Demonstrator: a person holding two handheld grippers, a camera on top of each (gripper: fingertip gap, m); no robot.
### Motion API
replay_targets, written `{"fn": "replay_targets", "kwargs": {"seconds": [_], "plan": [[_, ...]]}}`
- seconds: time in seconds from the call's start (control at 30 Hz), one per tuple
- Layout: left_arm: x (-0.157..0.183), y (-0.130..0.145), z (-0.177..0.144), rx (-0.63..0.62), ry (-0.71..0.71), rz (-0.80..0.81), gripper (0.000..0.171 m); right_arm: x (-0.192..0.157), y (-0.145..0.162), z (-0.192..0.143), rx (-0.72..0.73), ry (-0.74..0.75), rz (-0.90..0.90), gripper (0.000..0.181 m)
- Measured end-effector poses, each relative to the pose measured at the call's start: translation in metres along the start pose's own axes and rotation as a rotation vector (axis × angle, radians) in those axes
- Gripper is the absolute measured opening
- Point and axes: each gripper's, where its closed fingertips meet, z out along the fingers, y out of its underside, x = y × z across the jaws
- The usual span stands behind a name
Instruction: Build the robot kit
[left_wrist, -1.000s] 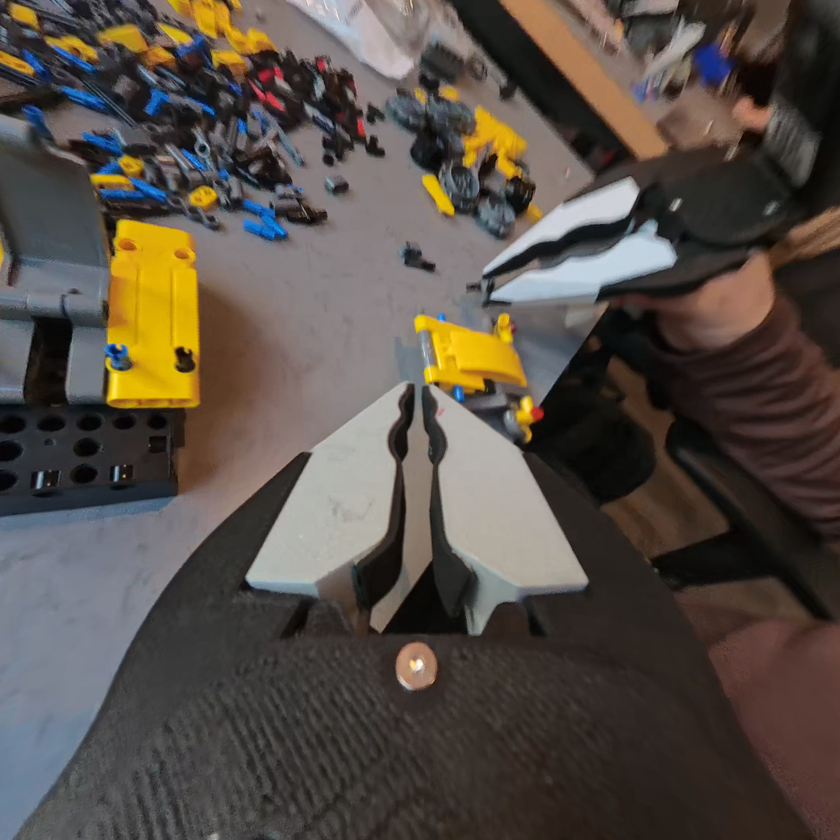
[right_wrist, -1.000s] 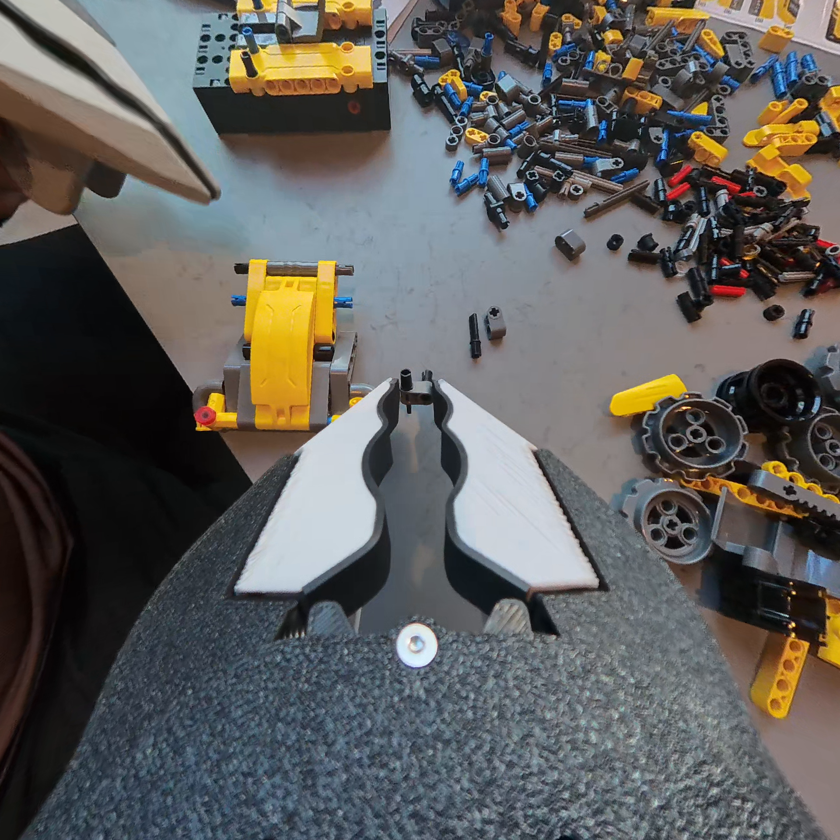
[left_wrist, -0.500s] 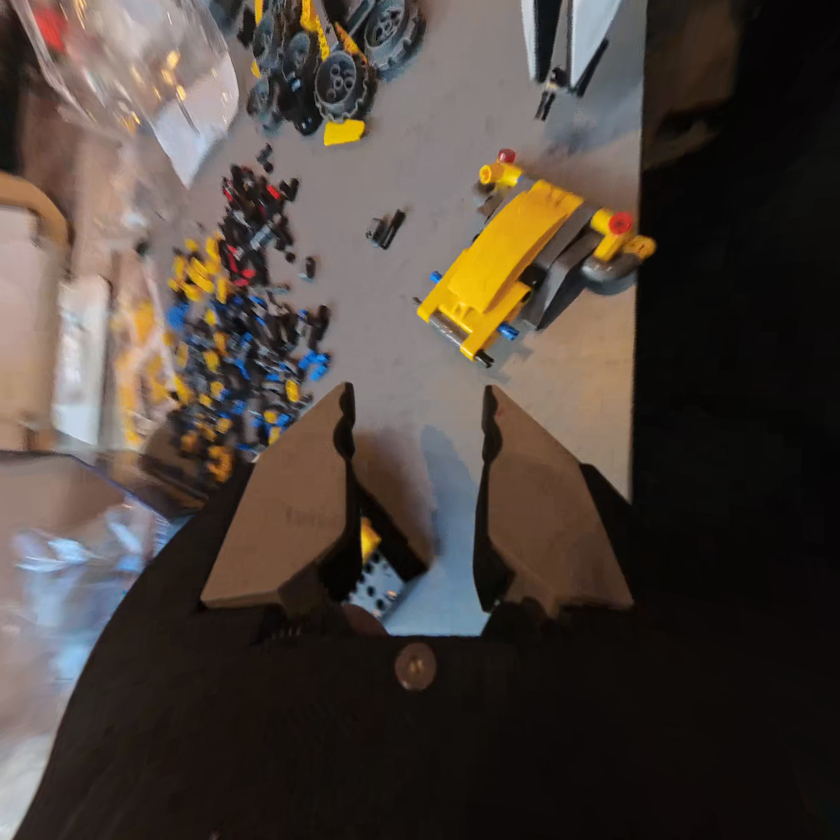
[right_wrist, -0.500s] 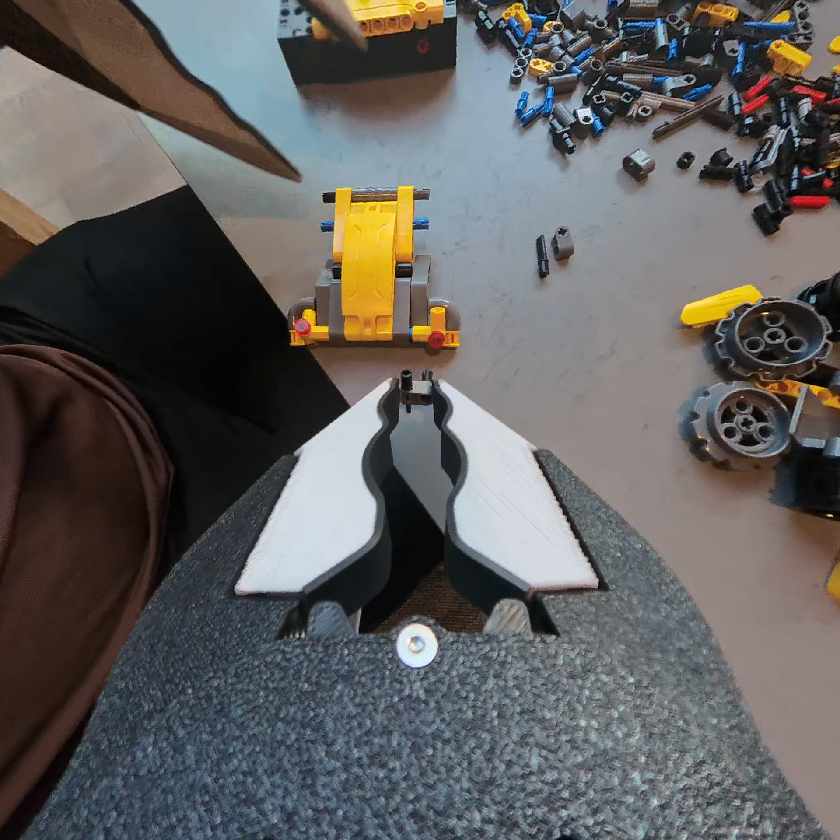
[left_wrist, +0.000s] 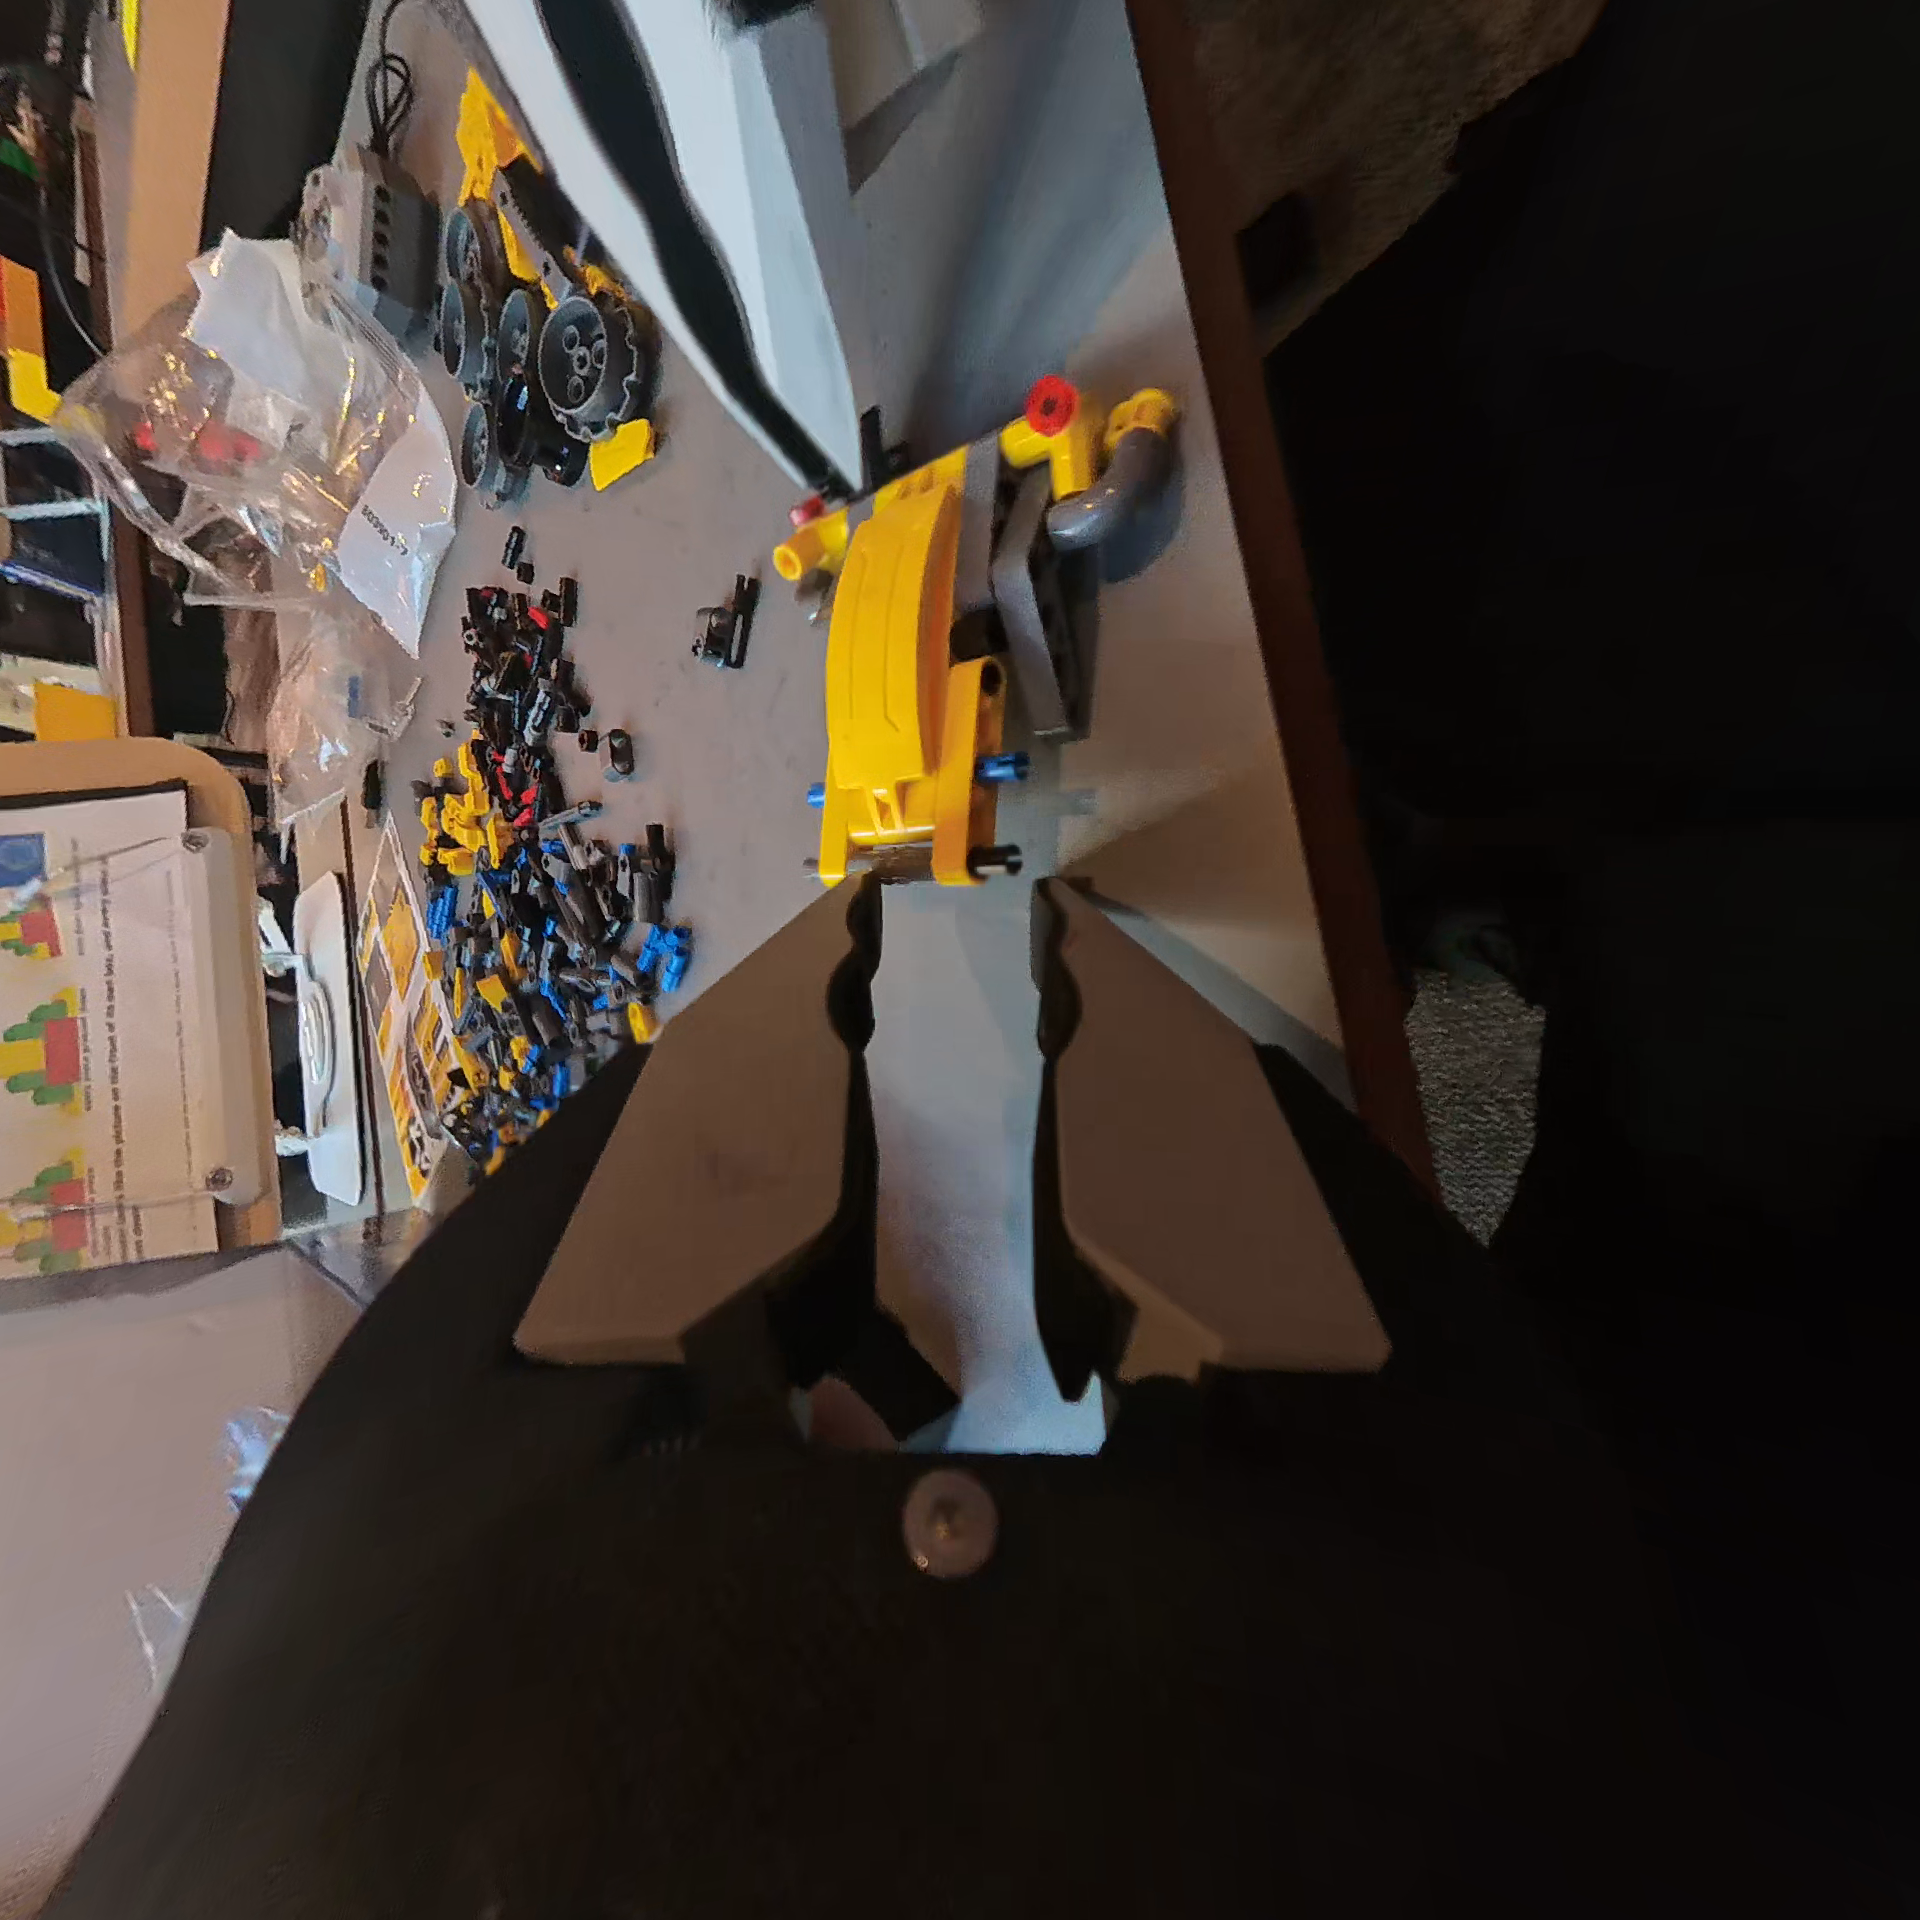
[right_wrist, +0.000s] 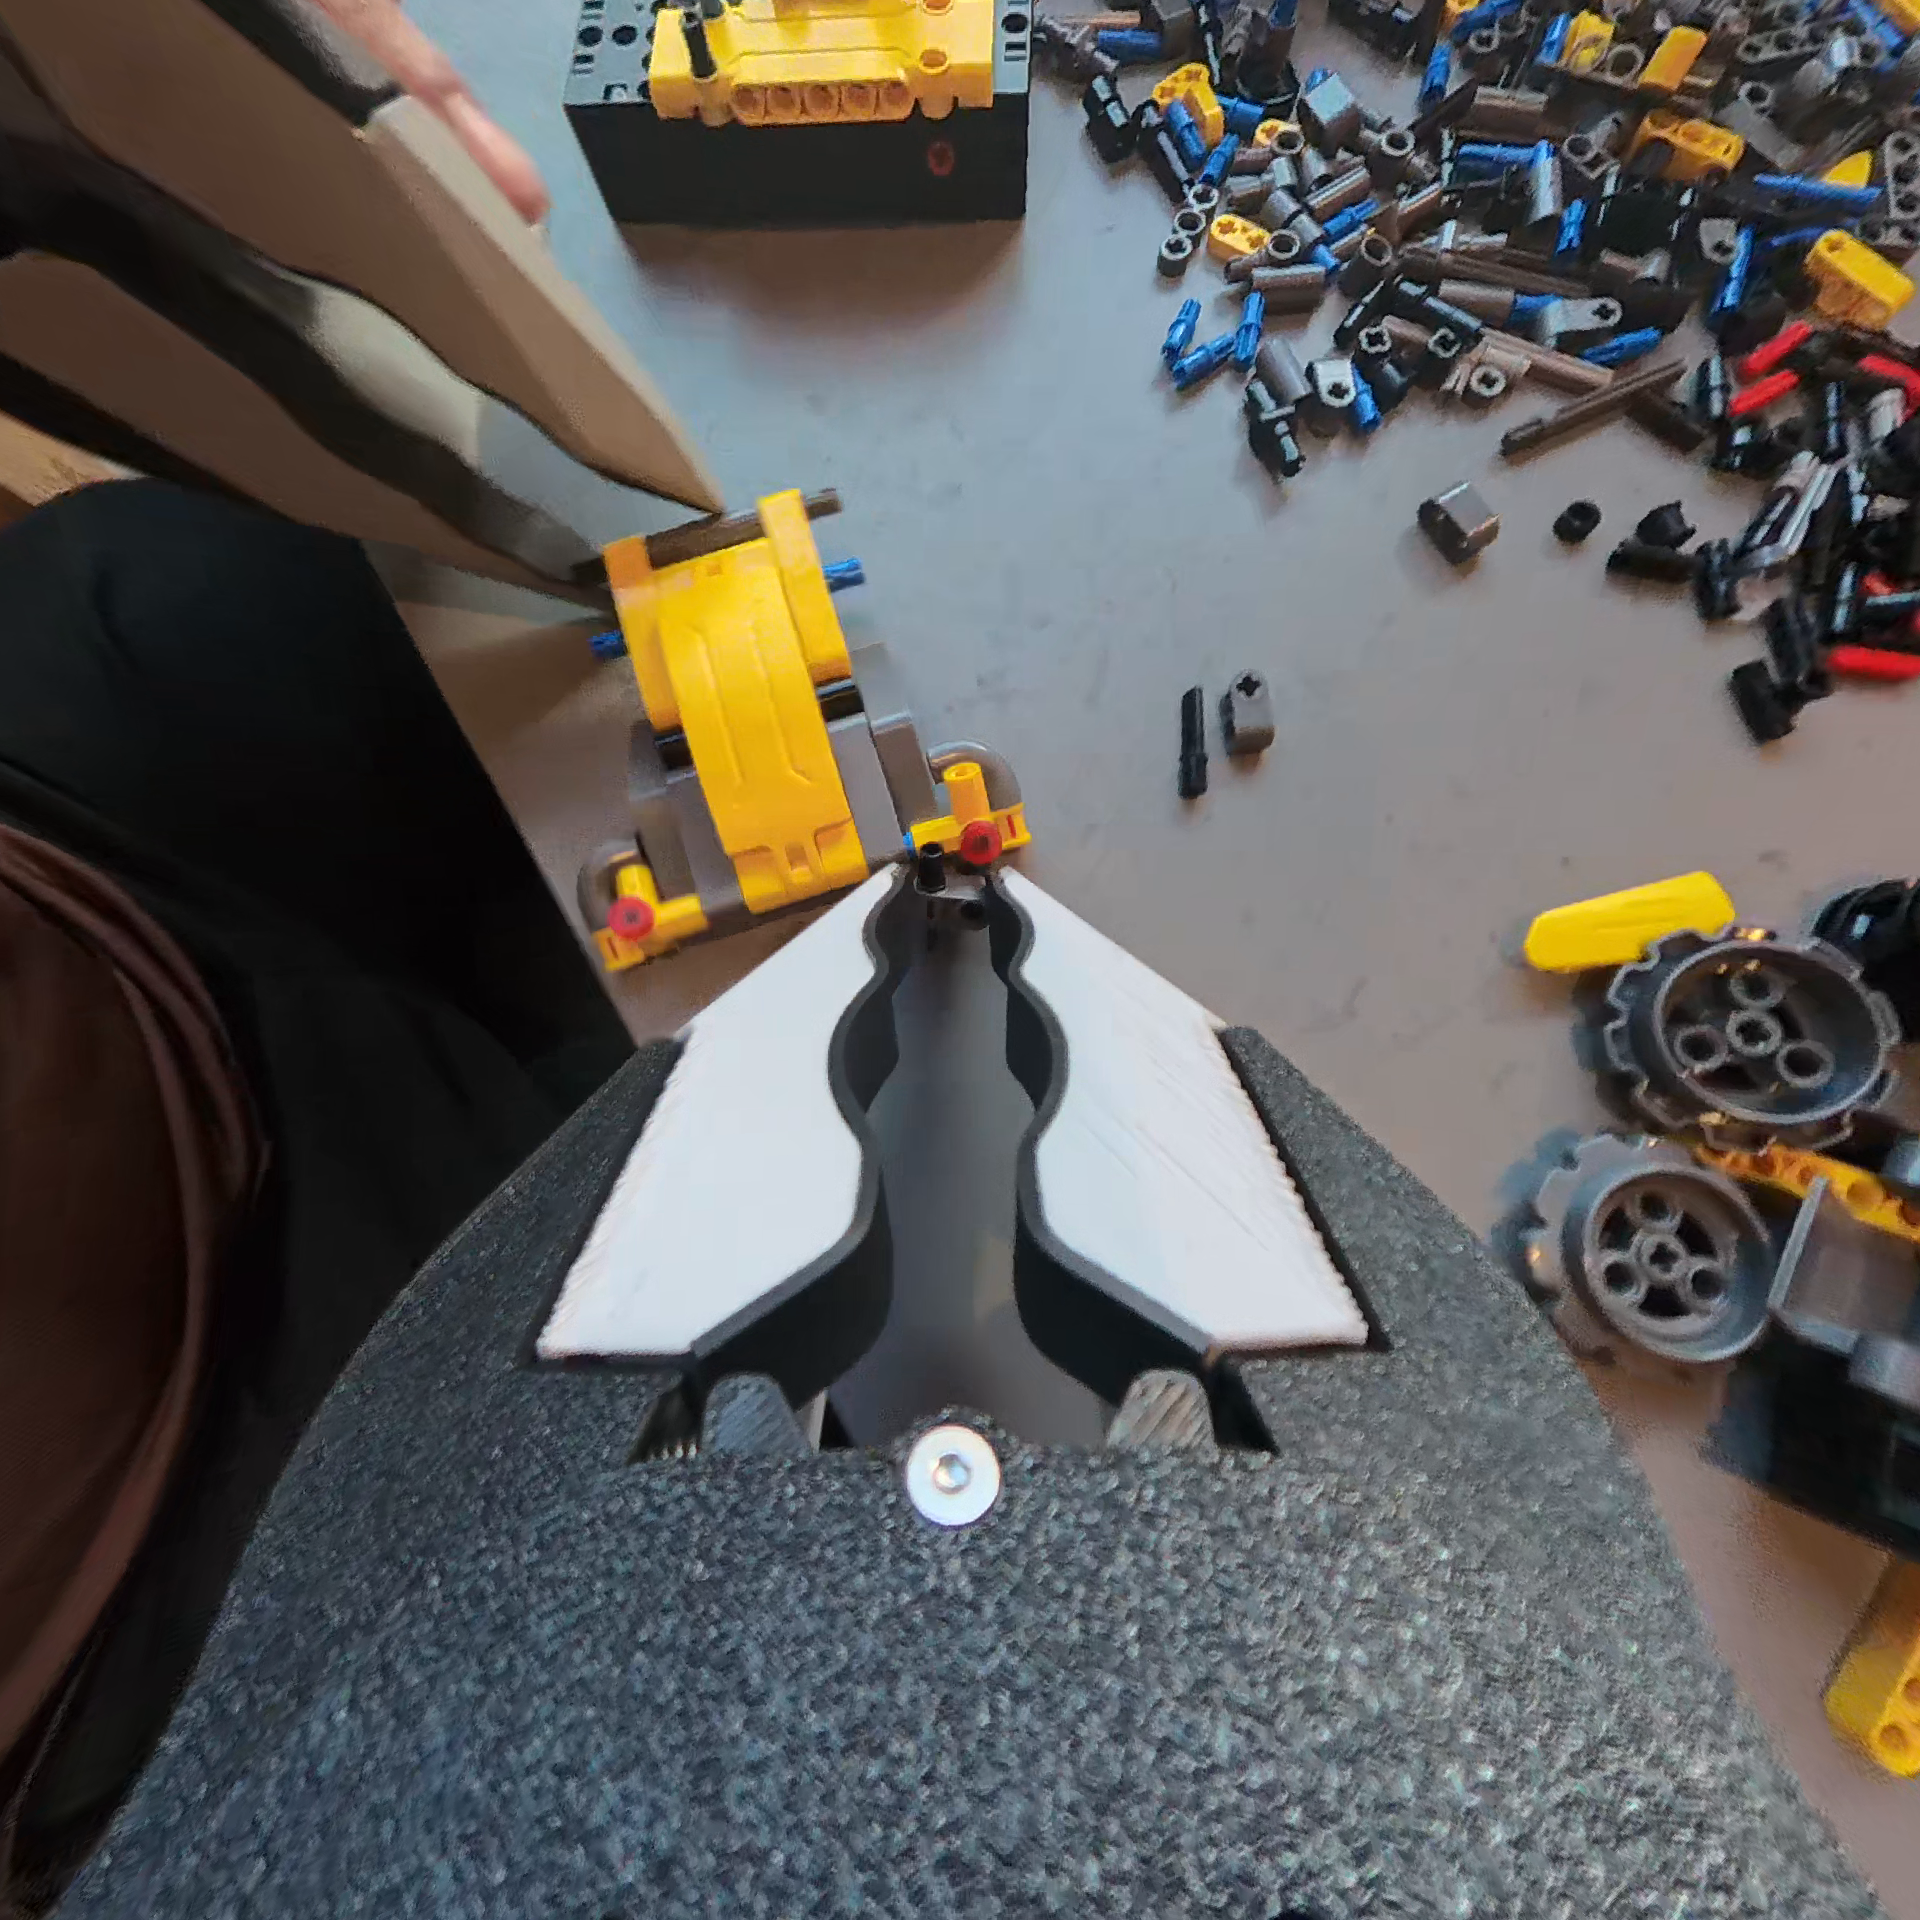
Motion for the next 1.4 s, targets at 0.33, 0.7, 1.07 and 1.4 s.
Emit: {"fn": "replay_targets", "kwargs": {"seconds": [0.33, 0.7, 1.07, 1.4], "plan": [[-0.002, -0.001, -0.044, 0.045, -0.11, -0.387, 0.041, 0.021, -0.023, -0.004, 0.081, -0.056, 0.084, 0.003], [-0.02, -0.044, 0.0, 0.089, -0.074, -0.585, 0.031, 0.004, -0.018, -0.014, 0.166, -0.154, 0.22, 0.003], [-0.029, -0.069, -0.003, 0.229, 0.157, -0.767, 0.023, -0.035, -0.05, -0.06, 0.394, 0.006, -0.241, 0.002], [-0.033, -0.069, -0.013, 0.251, 0.043, -0.646, 0.027, -0.054, -0.052, -0.055, 0.372, 0.247, -0.57, 0.003]]}}
